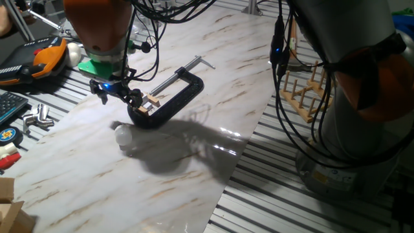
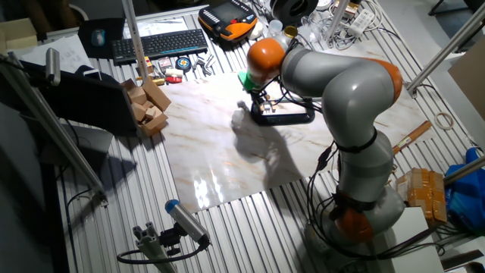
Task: Take out the light bulb by rotating it
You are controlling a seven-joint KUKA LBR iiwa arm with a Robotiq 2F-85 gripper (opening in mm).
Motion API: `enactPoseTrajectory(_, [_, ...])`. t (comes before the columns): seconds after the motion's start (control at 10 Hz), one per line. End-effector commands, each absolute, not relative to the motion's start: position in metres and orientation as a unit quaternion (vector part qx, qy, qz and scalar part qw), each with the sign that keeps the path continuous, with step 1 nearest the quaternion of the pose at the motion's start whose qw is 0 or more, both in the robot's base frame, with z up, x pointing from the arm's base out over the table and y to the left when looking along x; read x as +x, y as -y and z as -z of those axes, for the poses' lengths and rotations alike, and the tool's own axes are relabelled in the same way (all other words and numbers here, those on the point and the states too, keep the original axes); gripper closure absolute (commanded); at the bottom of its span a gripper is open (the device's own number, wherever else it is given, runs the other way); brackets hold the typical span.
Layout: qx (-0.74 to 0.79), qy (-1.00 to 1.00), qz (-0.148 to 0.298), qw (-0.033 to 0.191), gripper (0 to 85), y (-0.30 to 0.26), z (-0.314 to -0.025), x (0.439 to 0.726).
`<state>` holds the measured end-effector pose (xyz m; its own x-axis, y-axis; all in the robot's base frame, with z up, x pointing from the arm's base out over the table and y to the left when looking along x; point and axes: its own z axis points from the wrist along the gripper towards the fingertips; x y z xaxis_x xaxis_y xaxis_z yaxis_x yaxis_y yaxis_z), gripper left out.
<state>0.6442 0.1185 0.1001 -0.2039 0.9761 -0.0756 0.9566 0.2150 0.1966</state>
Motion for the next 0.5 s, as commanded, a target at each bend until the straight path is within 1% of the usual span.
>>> enactPoseTrajectory(0.0, [0.620,-0.778,-0.051,0.090,68.0,-0.115,-0.105,0.646])
enactPoseTrajectory(0.1, [0.616,-0.782,-0.049,0.084,85.0,-0.110,-0.113,0.650])
enactPoseTrajectory(0.3, [0.608,-0.790,-0.038,0.066,85.0,-0.097,-0.132,0.655])
enactPoseTrajectory(0.4, [0.608,-0.790,-0.042,0.061,85.0,-0.091,-0.139,0.657])
